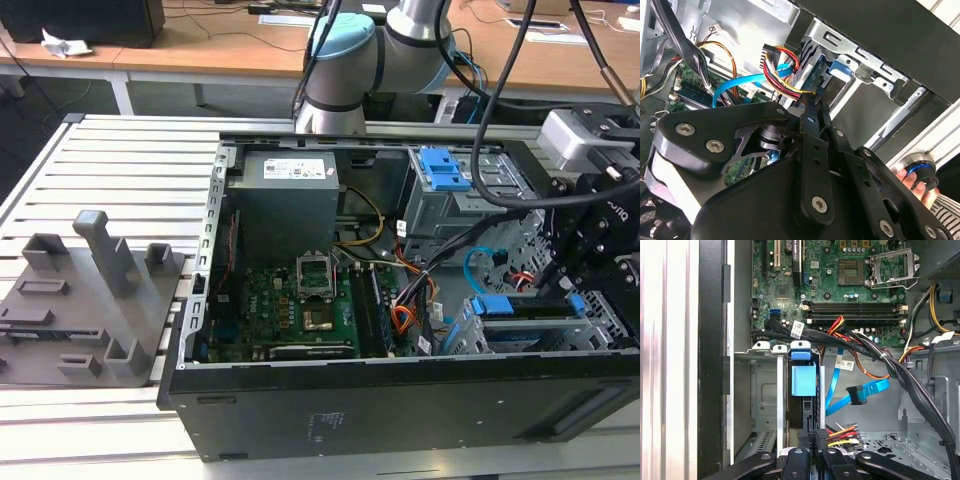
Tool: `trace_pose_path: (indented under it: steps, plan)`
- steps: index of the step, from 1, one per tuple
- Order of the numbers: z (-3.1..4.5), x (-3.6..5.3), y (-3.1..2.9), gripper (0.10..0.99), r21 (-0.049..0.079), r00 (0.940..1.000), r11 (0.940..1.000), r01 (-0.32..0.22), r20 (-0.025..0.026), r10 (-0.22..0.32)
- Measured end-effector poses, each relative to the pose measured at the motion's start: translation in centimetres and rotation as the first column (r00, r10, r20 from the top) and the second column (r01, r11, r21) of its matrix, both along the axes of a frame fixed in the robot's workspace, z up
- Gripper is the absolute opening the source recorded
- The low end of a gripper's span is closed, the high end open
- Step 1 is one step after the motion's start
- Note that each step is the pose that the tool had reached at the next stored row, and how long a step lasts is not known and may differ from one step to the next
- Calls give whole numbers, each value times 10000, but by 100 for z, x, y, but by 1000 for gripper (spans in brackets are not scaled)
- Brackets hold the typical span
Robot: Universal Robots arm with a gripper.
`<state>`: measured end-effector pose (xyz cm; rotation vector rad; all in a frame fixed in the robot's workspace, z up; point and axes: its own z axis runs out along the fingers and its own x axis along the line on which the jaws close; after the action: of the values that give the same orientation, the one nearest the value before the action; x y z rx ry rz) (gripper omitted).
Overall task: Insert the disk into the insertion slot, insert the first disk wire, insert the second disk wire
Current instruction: 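Insert the first disk wire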
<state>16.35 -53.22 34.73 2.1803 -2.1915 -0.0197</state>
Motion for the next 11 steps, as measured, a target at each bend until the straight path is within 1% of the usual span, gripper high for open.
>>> trace_pose_path:
  steps: [6, 11]
  plan:
    - [-35, 29, -1, 165, -3, 10000, 10000, 1, -25, -1]
    - [-40, 49, 0, 165, -1, 10000, 10000, 3, -30, -3]
